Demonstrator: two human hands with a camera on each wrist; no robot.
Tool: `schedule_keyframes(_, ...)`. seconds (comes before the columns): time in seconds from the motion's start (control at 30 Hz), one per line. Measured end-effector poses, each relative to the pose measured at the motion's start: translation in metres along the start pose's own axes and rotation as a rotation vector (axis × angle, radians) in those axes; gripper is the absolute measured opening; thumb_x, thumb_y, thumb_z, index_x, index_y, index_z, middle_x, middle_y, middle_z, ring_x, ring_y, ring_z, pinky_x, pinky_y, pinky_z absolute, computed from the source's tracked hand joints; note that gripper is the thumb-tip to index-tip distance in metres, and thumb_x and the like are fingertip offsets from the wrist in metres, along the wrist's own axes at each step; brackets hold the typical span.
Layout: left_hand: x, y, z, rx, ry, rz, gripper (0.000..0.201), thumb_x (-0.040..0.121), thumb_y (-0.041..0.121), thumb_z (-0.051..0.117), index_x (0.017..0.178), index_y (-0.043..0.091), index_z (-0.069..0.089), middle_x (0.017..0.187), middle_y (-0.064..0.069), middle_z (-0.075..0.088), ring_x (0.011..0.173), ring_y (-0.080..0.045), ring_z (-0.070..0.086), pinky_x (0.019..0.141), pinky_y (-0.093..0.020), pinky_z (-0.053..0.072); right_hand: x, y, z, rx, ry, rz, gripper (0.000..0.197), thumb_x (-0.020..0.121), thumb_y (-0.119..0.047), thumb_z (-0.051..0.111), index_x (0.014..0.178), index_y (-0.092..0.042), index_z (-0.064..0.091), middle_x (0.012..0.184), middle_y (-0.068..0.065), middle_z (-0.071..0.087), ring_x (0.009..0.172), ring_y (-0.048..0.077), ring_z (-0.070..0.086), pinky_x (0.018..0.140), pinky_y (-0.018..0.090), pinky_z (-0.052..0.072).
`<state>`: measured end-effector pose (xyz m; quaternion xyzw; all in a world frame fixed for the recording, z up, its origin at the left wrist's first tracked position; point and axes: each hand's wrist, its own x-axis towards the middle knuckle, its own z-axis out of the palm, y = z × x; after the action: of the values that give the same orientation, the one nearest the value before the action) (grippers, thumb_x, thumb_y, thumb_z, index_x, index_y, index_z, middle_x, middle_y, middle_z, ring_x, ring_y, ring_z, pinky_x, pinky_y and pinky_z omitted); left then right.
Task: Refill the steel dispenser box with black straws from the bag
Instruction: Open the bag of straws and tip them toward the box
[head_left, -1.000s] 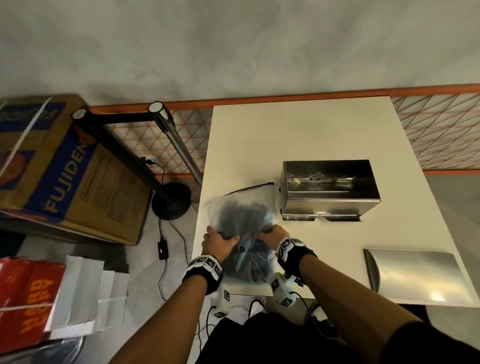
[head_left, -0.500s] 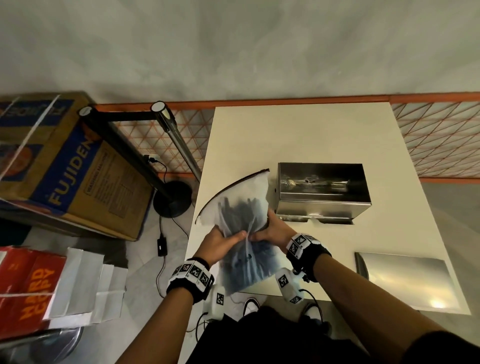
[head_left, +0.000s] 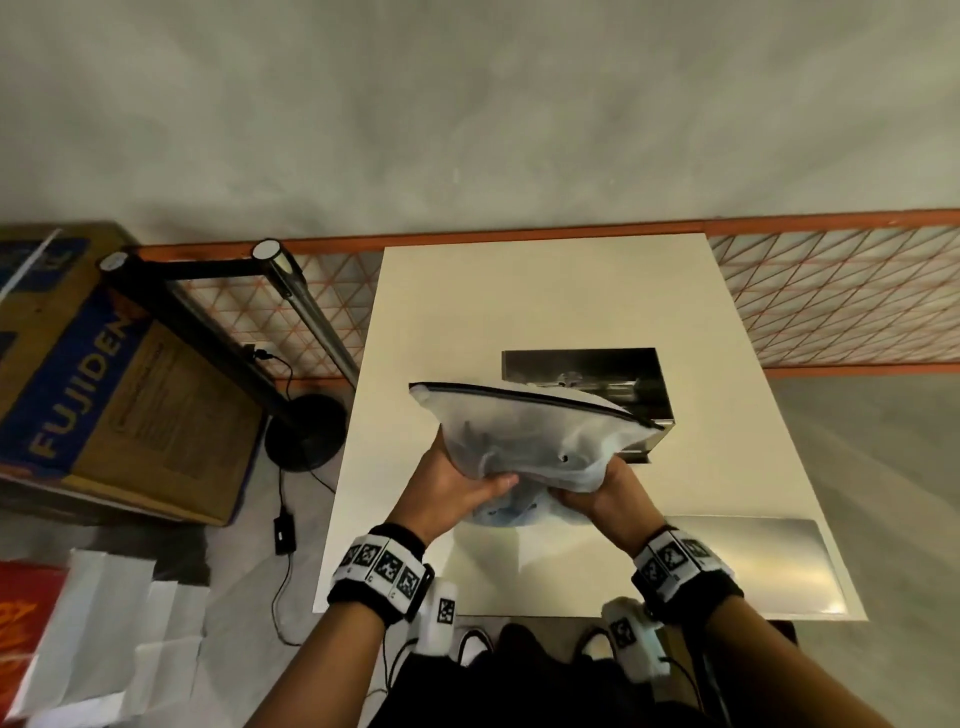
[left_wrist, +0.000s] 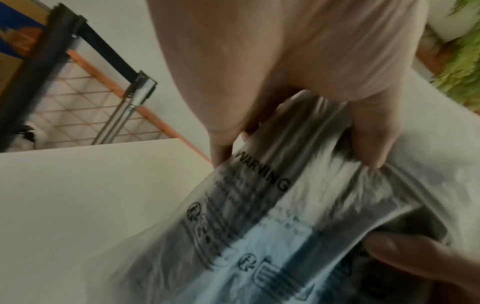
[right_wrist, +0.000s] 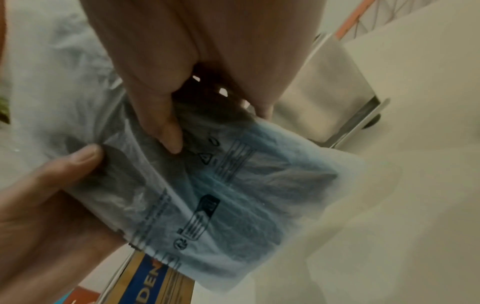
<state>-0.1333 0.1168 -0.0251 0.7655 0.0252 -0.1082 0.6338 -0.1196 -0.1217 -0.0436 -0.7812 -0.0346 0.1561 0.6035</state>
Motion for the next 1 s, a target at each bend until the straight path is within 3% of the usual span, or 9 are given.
schedule_keyframes(0.13, 0.001, -0.001, 0.01, -0.004, 0.02, -0.06, 0.073, 0.068, 0.046, 0.094, 0.125, 0.031, 0.051, 0.12, 0.003, 0.07, 0.118, -0.013, 0.065, 0.106, -0.04, 0.053, -0.014, 0.008, -0.024, 0.06, 0.064, 0.083, 0.027, 0.073, -0.031, 0.088, 0.084, -0.011, 0.072, 0.073, -0.001, 0.074, 0.065, 0.017, 0.069, 0.064, 0.036, 0.056)
schedule_keyframes(0.27, 0.006, 0.002, 0.02, 0.057, 0.083, -0.067, 0.077, 0.063, 0.067, 0.089, 0.124, 0.038, 0.052, 0.122, 0.004, 0.07, 0.116, -0.014, 0.066, 0.105, -0.045, 0.053, -0.023, -0.004, -0.035, 0.376, 0.183, 0.034, 0.022, 0.079, -0.019, 0.08, 0.094, -0.004, 0.075, 0.094, 0.016, 0.075, 0.091, 0.035, 0.071, 0.083, 0.043, 0.058)
schedule_keyframes(0.33, 0.013, 0.009, 0.022, 0.079, 0.128, -0.045, 0.072, 0.067, 0.062, 0.09, 0.123, 0.03, 0.056, 0.119, -0.002, 0.071, 0.113, -0.021, 0.068, 0.102, -0.048, 0.054, -0.02, -0.012, -0.037, 0.452, 0.262, 0.033, 0.009, 0.08, -0.013, 0.076, 0.087, -0.007, 0.074, 0.09, 0.015, 0.075, 0.089, 0.03, 0.071, 0.078, 0.035, 0.057)
schedule_keyframes(0.47, 0.023, 0.025, 0.023, 0.124, 0.146, 0.025, 0.037, 0.082, 0.008, 0.083, 0.111, 0.026, 0.069, 0.108, 0.005, 0.077, 0.107, -0.008, 0.07, 0.095, -0.028, 0.054, -0.011, -0.023, -0.042, 0.33, 0.295, -0.031, 0.005, 0.089, -0.008, 0.07, 0.087, -0.009, 0.074, 0.088, 0.011, 0.075, 0.087, 0.026, 0.071, 0.079, 0.035, 0.058)
schedule_keyframes(0.6, 0.024, 0.021, 0.023, 0.32, 0.233, -0.019, 0.011, 0.09, 0.021, 0.079, 0.08, 0.021, 0.075, 0.078, 0.004, 0.077, 0.077, -0.009, 0.072, 0.075, -0.03, 0.055, -0.002, -0.012, -0.047, 0.406, 0.425, 0.045, 0.007, 0.088, -0.015, 0.072, 0.093, -0.011, 0.073, 0.089, 0.007, 0.076, 0.092, 0.029, 0.071, 0.085, 0.042, 0.057)
schedule_keyframes(0.7, 0.022, 0.016, 0.015, 0.272, 0.322, -0.088, 0.015, 0.091, 0.022, 0.079, 0.097, 0.013, 0.068, 0.084, 0.005, 0.074, 0.08, -0.012, 0.071, 0.078, -0.034, 0.055, -0.002, -0.011, -0.056, 0.451, 0.463, -0.014, 0.01, 0.093, -0.016, 0.066, 0.103, -0.015, 0.067, 0.095, 0.011, 0.071, 0.088, 0.02, 0.064, 0.078, 0.041, 0.052)
schedule_keyframes(0.8, 0.019, 0.031, 0.012, 0.239, 0.424, -0.057, 0.05, 0.088, 0.012, 0.08, 0.129, 0.018, 0.052, 0.102, 0.004, 0.069, 0.094, -0.012, 0.068, 0.091, -0.033, 0.054, -0.001, -0.018, -0.065, 0.424, 0.449, -0.07, 0.006, 0.098, -0.014, 0.06, 0.097, -0.018, 0.065, 0.096, 0.015, 0.068, 0.084, 0.021, 0.06, 0.068, 0.04, 0.049)
schedule_keyframes(0.93, 0.028, 0.061, 0.016, 0.492, 0.506, 0.274, 0.07, 0.084, 0.009, 0.081, 0.144, 0.011, 0.045, 0.134, -0.003, 0.053, 0.125, -0.014, 0.051, 0.108, -0.029, 0.041, 0.005, -0.021, -0.069, 0.343, 0.41, -0.106, 0.011, 0.098, -0.013, 0.059, 0.089, -0.012, 0.066, 0.082, 0.006, 0.065, 0.075, 0.017, 0.055, 0.064, 0.033, 0.043)
schedule_keyframes(1.0, 0.035, 0.075, 0.028, 0.731, 0.435, 0.437, 0.058, 0.087, 0.016, 0.077, 0.139, 0.012, 0.052, 0.135, -0.006, 0.055, 0.127, -0.02, 0.05, 0.115, -0.044, 0.039, 0.006, -0.022, -0.071, 0.307, 0.396, -0.125, 0.011, 0.097, -0.013, 0.061, 0.089, -0.012, 0.068, 0.081, 0.006, 0.066, 0.074, 0.016, 0.056, 0.065, 0.032, 0.043)
